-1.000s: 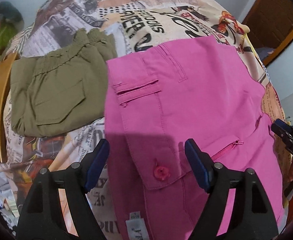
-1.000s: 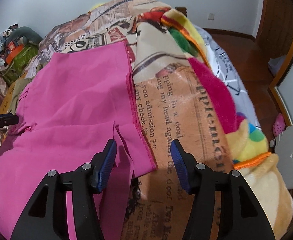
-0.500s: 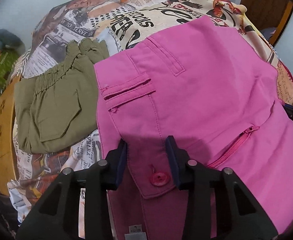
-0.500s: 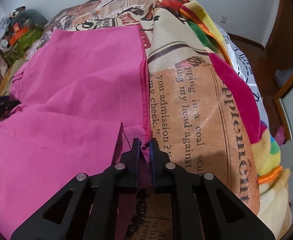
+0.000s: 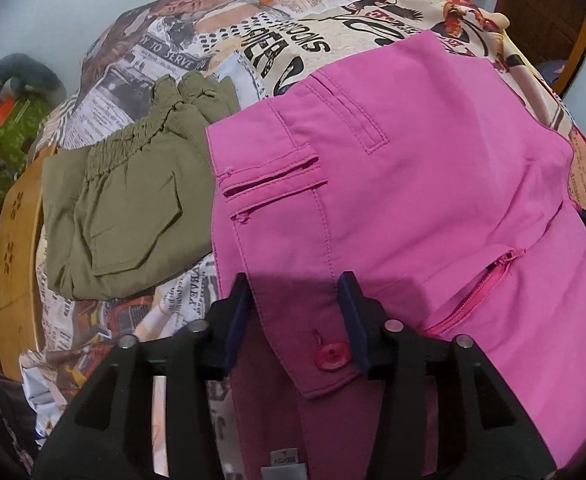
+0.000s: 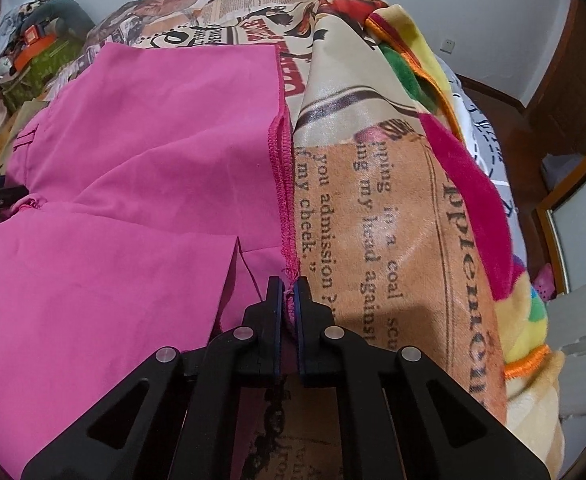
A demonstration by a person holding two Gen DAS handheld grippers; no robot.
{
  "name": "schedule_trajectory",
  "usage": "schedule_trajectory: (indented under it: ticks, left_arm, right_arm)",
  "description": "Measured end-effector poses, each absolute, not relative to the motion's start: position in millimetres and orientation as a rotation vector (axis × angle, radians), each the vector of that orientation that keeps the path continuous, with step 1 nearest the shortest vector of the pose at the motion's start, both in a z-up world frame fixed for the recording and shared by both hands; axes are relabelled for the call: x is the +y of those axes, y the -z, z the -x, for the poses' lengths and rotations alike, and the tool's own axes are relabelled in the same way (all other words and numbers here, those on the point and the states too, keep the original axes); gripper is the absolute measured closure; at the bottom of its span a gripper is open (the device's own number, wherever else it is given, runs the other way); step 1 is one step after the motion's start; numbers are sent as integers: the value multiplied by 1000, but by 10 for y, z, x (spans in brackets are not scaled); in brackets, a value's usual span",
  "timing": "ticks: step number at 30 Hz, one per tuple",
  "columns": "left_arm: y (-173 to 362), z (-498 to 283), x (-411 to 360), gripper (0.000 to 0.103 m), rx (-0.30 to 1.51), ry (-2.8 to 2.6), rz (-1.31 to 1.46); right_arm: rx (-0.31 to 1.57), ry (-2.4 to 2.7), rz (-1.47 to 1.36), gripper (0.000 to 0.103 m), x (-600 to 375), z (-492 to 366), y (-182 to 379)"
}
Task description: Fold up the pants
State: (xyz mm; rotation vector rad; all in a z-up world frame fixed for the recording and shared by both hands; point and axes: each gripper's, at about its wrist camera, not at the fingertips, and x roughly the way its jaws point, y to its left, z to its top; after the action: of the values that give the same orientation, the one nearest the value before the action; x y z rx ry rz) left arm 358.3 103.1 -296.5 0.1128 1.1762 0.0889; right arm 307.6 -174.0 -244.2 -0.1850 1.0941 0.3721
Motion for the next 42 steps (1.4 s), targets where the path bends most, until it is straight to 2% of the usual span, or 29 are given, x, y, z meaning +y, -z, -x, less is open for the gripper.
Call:
schedule_trajectory:
  ticks: [3, 6, 9, 11, 13, 19, 24, 33, 39, 42]
  left_arm:
    - [2861, -3528, 1081, 47, 1156, -138, -142]
    - [2720, -3498, 1200, 37, 1131, -153, -109]
    - [2549, -3487, 1330, 30, 1093, -166, -70]
    - [2395, -3503, 1418, 27, 1059, -176, -54]
    - [2293, -3537, 1483, 24, 1033, -183, -47]
    - [2029, -3722, 1673, 20, 964, -227, 0]
    - [2036, -3909, 1787, 20, 965, -220, 56]
    - [2358, -4210, 1717, 20, 1017, -138, 57]
    - [2675, -4329, 1710, 29, 1090, -91, 58]
    - [2794, -4319, 1656, 30, 1095, -62, 32]
  right_arm:
    - [1096, -356, 204, 96, -1759, -3039, 2382]
    - [1089, -353, 175, 93, -1819, -3023, 2282]
    - [1054, -359, 141, 83, -1857, -3018, 2121]
    - [1008, -364, 137, 70, -1864, -3016, 1973]
    - [975, -369, 136, 63, -1847, -3024, 1873]
    - [914, -391, 103, 55, -1755, -3195, 1644]
    - [893, -397, 91, 54, -1629, -3422, 1600]
    - [937, -438, 25, 54, -1440, -3890, 1801]
    - [968, -452, 40, 54, -1263, -4205, 2025]
    - [979, -458, 33, 54, -1211, -4307, 2099]
